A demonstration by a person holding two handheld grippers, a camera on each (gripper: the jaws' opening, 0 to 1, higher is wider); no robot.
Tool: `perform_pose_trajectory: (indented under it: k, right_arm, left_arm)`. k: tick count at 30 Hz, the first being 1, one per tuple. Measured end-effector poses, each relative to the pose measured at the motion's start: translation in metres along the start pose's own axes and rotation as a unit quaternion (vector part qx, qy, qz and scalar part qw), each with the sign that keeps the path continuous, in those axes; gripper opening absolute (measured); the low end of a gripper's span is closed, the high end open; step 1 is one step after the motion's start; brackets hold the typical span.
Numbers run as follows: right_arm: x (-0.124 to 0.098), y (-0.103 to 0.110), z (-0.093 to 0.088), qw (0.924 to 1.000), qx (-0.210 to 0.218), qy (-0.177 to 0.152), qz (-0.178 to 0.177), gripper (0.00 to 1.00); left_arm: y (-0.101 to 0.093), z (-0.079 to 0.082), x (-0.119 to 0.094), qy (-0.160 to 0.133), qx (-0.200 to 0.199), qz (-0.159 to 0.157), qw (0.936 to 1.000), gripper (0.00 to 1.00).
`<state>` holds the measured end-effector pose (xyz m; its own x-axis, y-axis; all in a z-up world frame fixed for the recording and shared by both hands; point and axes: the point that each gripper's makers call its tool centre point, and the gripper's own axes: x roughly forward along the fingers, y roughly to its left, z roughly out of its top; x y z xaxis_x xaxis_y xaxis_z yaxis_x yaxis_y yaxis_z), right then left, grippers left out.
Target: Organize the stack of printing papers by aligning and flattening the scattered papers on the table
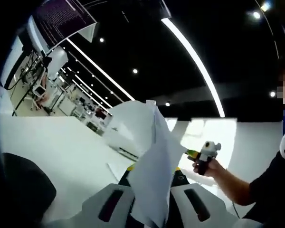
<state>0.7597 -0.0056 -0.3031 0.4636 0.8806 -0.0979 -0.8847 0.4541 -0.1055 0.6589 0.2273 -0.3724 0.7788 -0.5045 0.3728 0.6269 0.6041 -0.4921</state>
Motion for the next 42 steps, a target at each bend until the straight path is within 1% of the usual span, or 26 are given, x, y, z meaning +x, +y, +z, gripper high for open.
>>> perform_pose_trajectory:
  k: [2, 3, 5, 10, 13, 20, 23, 27, 33, 37, 39, 42]
  right_arm:
    - [0.0, -0.004, -0.004, 0.9999, 0.007, 0.005, -0.005, 0.35]
    - [0.002, -0.011, -0.012, 0.9997, 0.013, 0.015, -0.013, 0.35]
    - [0.003, -0.018, -0.019, 0.9994, 0.016, 0.023, -0.019, 0.35]
    - [0.009, -0.033, -0.032, 0.9986, 0.026, 0.037, -0.026, 0.36]
    - [0.01, -0.036, -0.04, 0.9979, 0.034, 0.045, -0.031, 0.36]
    - [0.022, -0.052, -0.067, 0.9951, 0.05, 0.074, -0.044, 0.38]
    - [0.027, -0.059, -0.074, 0.9942, 0.057, 0.079, -0.045, 0.38]
    - [0.029, -0.06, -0.08, 0.9933, 0.06, 0.086, -0.047, 0.38]
    - [0.034, -0.065, -0.096, 0.9906, 0.062, 0.11, -0.053, 0.39]
    - [0.041, -0.076, -0.107, 0.9883, 0.066, 0.124, -0.059, 0.39]
    - [0.04, -0.078, -0.113, 0.9873, 0.069, 0.129, -0.061, 0.4]
    - [0.043, -0.087, -0.122, 0.9858, 0.073, 0.138, -0.063, 0.41]
  left_arm:
    - [0.003, -0.001, 0.0, 0.006, 0.003, 0.003, 1.0, 0.06]
    - [0.004, -0.002, 0.001, 0.01, 0.006, 0.005, 0.9999, 0.06]
    - [0.005, -0.002, 0.001, 0.014, 0.009, 0.007, 0.9998, 0.06]
    - [0.005, 0.001, -0.002, 0.008, 0.0, 0.0, 1.0, 0.06]
    - [0.005, 0.001, -0.002, 0.009, -0.002, 0.001, 1.0, 0.06]
    - [0.006, 0.0, -0.002, 0.013, 0.002, 0.004, 0.9999, 0.06]
    - [0.005, 0.0, -0.002, 0.012, 0.002, 0.004, 0.9999, 0.06]
    - [0.005, -0.001, -0.002, 0.013, 0.003, 0.004, 0.9999, 0.06]
    - [0.004, -0.002, -0.002, 0.014, 0.004, 0.004, 0.9999, 0.06]
    - [0.003, -0.003, -0.002, 0.014, 0.006, 0.003, 0.9999, 0.06]
    - [0.003, -0.003, -0.001, 0.015, 0.007, 0.003, 0.9999, 0.06]
    - [0.002, -0.004, -0.001, 0.016, 0.008, 0.003, 0.9998, 0.06]
